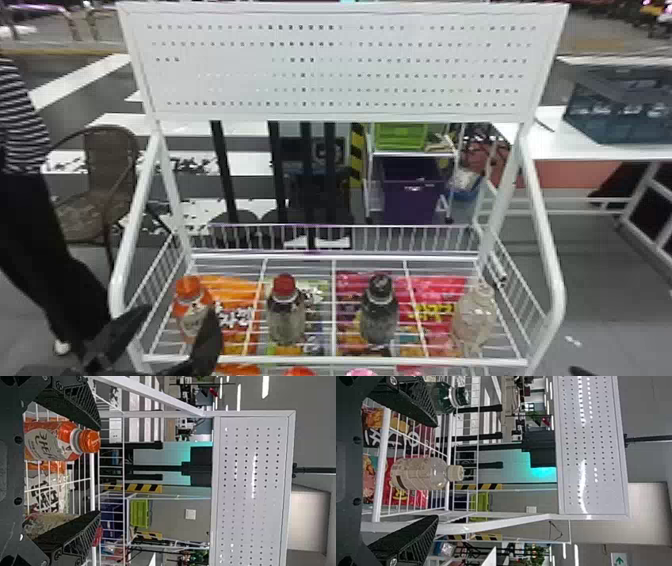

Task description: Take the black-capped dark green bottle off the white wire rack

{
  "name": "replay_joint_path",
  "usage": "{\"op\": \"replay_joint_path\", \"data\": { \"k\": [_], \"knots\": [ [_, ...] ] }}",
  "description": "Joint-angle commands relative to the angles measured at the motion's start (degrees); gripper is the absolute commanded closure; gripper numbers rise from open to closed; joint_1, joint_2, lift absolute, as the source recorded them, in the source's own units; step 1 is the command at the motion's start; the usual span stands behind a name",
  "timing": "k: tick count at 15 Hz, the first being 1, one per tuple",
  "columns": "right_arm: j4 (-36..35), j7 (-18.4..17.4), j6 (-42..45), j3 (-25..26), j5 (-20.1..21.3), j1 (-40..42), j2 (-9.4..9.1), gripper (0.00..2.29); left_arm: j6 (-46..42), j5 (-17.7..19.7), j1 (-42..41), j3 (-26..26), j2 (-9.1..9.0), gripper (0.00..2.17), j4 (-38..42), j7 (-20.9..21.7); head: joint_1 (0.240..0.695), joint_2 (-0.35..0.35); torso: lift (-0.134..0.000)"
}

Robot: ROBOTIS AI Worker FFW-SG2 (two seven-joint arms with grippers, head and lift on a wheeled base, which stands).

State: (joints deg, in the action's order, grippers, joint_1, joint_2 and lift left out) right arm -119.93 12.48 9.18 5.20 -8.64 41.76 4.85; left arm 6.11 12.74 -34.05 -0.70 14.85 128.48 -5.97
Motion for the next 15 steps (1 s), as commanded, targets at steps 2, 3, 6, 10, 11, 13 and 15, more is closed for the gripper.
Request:
{"op": "replay_joint_path", "data": {
  "k": [2,3,6,10,11,13,15],
  "knots": [
    [13.2,-0.9,7.0,-6.0,1.6,-6.4,-0.02,0.08,0.0,0.0,-0.3,0.1,0.00,0.15,0.2,0.0,0.499,0.000,0.000],
    [16.9,-1.3,7.2,-7.6,2.7,-9.0,-0.02,0.08,0.0,0.0,-0.4,0.2,0.00,0.15,0.2,0.0,0.499,0.000,0.000],
    [24.8,-2.9,7.4,-11.5,2.8,-16.5,0.07,0.08,0.2,0.0,-0.7,0.2,0.00,0.15,0.3,0.0,0.499,0.000,0.000],
    [32.1,-4.3,6.7,-16.8,4.1,-25.6,-0.11,0.09,0.2,-0.4,-1.2,0.2,0.00,0.15,0.5,0.0,0.499,0.000,0.000],
    [33.3,-4.5,6.1,-17.2,4.0,-27.3,-0.19,0.09,0.2,-0.5,-1.2,0.3,0.00,0.15,0.5,0.0,0.499,0.000,0.000],
    [35.3,-4.7,4.9,-17.9,4.2,-30.5,-0.90,0.09,0.2,-0.6,-1.3,0.3,0.00,0.15,0.3,0.0,0.499,0.000,0.000],
    [37.9,-4.7,3.7,-18.7,4.2,-33.6,-1.34,0.09,0.4,-0.6,-1.2,0.3,0.00,0.15,0.2,0.0,0.499,0.000,0.000]
  ]
}}
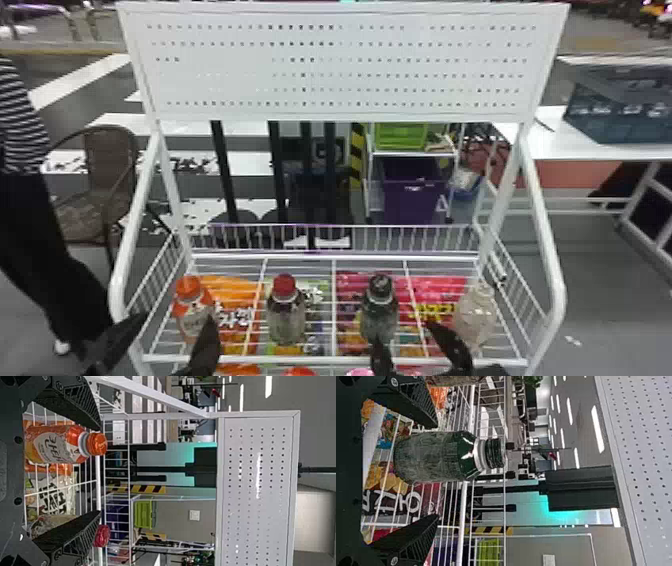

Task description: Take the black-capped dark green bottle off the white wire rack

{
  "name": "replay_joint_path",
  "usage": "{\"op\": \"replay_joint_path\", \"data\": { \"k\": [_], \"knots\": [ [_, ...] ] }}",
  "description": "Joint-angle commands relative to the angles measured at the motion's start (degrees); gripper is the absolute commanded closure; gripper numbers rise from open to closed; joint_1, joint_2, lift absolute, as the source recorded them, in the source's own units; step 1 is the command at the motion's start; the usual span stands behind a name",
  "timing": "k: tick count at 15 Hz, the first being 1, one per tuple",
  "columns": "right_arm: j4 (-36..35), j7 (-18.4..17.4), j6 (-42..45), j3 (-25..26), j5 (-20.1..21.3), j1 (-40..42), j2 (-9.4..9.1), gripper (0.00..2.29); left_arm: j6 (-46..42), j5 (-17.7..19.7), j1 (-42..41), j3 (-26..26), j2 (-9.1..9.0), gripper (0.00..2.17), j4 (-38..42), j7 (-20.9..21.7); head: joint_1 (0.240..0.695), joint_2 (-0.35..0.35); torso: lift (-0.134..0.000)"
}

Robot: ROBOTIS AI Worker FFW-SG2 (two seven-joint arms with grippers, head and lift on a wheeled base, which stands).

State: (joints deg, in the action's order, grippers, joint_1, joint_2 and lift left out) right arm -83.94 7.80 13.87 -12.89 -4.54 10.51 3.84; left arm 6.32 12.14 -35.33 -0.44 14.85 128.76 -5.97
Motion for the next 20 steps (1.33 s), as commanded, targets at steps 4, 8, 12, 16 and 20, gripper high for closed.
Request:
{"op": "replay_joint_path", "data": {
  "k": [4,8,12,16,20],
  "knots": [
    [7.0,0.1,-2.2,-2.0,-0.1,-8.1,-0.50,0.09,0.3,-0.1,0.6,0.0,0.00,0.15,-1.0,0.0,0.499,0.000,0.000],
    [9.4,1.0,-6.8,-2.2,0.0,-11.4,-0.41,0.23,0.3,0.1,1.7,-0.1,-0.09,0.15,-1.9,0.0,0.499,0.000,0.000],
    [8.4,2.0,-9.4,-2.1,-0.6,-11.5,0.29,1.10,0.7,0.1,2.1,-0.4,-0.18,0.15,-2.0,0.0,0.499,0.000,0.000],
    [0.3,1.1,-11.5,-1.5,-0.6,-7.1,1.35,1.22,1.6,0.1,2.6,-0.4,-0.18,0.15,-1.8,0.0,0.499,0.000,0.000],
    [-16.3,0.0,-16.5,0.3,-1.9,2.1,4.51,1.21,2.8,0.1,3.3,-1.1,-0.35,0.15,-1.8,0.0,0.499,0.000,0.000]
  ]
}}
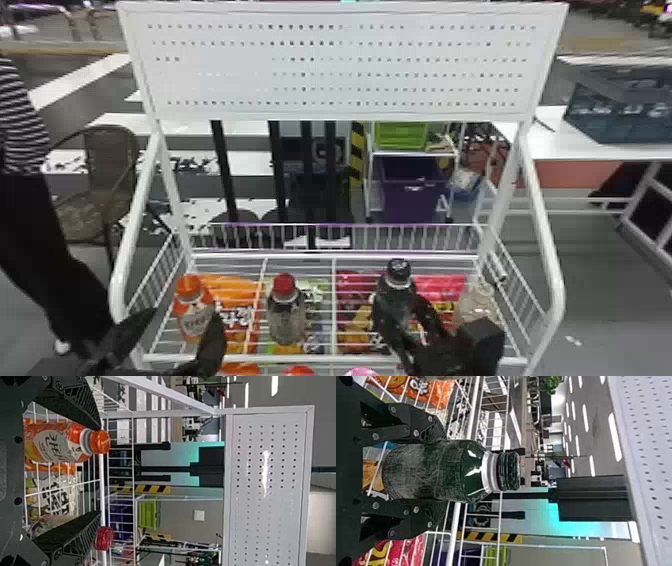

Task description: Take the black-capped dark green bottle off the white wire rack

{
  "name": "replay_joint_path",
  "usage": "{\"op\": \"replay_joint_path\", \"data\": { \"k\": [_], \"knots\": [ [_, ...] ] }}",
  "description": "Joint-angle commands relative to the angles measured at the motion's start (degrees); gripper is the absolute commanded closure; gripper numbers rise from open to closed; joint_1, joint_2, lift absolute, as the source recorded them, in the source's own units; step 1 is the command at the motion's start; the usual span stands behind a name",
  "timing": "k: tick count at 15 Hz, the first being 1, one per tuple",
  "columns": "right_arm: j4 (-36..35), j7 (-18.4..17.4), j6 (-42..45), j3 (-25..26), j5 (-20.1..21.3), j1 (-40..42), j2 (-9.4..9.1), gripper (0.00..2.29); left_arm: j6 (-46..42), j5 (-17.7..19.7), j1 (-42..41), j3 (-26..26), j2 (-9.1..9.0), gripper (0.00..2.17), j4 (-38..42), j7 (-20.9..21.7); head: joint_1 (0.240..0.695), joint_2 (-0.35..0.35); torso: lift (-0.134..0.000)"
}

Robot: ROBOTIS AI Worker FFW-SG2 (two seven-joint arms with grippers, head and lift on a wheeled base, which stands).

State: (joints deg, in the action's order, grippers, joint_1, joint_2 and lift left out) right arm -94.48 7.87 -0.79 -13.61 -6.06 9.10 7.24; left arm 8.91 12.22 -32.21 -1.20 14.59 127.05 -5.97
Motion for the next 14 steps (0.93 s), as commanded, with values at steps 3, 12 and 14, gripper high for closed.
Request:
{"op": "replay_joint_path", "data": {
  "k": [3,12,14],
  "knots": [
    [-17.6,-0.1,-3.9,6.7,-1.7,12.2,2.60,1.21,0.4,0.0,0.7,-0.7,-0.09,0.15,0.0,0.0,0.499,0.000,0.000],
    [-31.6,4.5,6.6,25.2,-7.7,33.7,0.93,1.21,0.7,0.1,1.9,-1.2,0.00,0.15,-0.3,0.0,0.499,0.000,0.000],
    [-33.5,7.2,6.6,28.4,-7.9,35.6,-1.27,1.21,1.1,0.1,2.1,-1.0,0.00,0.15,-0.3,0.0,0.499,0.000,0.000]
  ]
}}
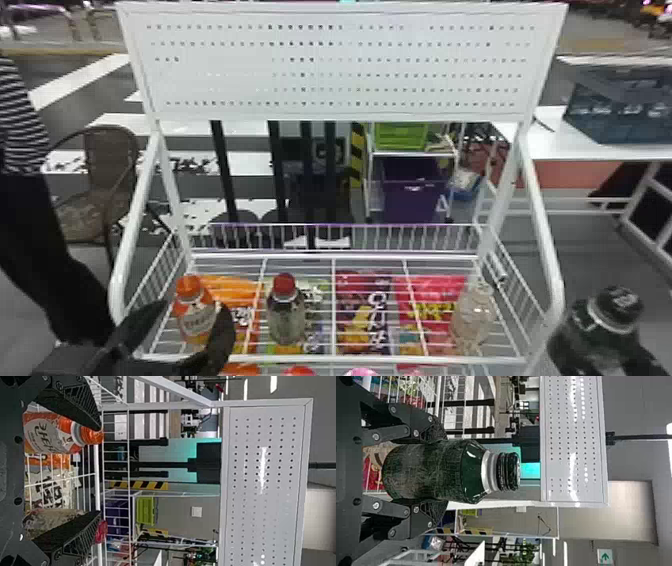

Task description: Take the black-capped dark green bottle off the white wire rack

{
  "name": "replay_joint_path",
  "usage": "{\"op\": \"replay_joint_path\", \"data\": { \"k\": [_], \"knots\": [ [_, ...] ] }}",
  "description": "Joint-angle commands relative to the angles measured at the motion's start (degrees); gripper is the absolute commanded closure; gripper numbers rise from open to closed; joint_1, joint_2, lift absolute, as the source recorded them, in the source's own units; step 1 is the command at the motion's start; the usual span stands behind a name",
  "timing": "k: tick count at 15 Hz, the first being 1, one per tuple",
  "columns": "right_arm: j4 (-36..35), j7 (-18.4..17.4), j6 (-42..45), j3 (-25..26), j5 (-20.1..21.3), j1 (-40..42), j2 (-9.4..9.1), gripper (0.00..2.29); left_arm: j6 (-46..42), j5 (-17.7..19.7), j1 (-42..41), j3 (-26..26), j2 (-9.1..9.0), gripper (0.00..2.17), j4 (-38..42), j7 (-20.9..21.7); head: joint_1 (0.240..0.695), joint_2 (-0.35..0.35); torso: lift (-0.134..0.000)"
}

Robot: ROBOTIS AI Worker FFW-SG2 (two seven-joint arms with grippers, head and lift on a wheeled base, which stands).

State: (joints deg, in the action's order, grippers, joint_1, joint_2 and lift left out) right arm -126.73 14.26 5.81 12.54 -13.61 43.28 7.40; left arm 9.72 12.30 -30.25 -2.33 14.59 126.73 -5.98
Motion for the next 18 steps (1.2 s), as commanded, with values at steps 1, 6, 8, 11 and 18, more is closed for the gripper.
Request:
{"op": "replay_joint_path", "data": {
  "k": [1,6,8,11,18],
  "knots": [
    [-2.2,1.0,-1.6,2.8,-0.4,1.9,-1.51,1.21,0.4,0.0,0.3,0.2,-0.09,0.15,0.1,-0.1,0.499,0.000,0.000],
    [-3.3,1.0,-5.8,2.5,-0.1,1.1,-1.77,1.21,1.3,0.0,0.5,0.0,-0.09,0.15,0.4,-0.1,0.499,0.000,0.000],
    [-3.3,1.0,-5.8,2.4,-0.1,0.8,-1.77,1.21,1.3,0.0,0.5,0.2,-0.09,0.15,0.4,-0.1,0.499,0.000,0.000],
    [-3.2,1.0,-6.0,2.4,-0.2,0.8,-1.68,1.21,1.3,0.0,0.6,0.2,-0.17,0.15,0.4,-0.1,0.499,0.000,0.000],
    [-2.7,1.4,-6.1,2.9,-1.3,0.5,-1.60,1.21,2.4,0.0,0.6,0.1,-0.17,0.15,0.9,-0.1,0.499,0.000,0.000]
  ]
}}
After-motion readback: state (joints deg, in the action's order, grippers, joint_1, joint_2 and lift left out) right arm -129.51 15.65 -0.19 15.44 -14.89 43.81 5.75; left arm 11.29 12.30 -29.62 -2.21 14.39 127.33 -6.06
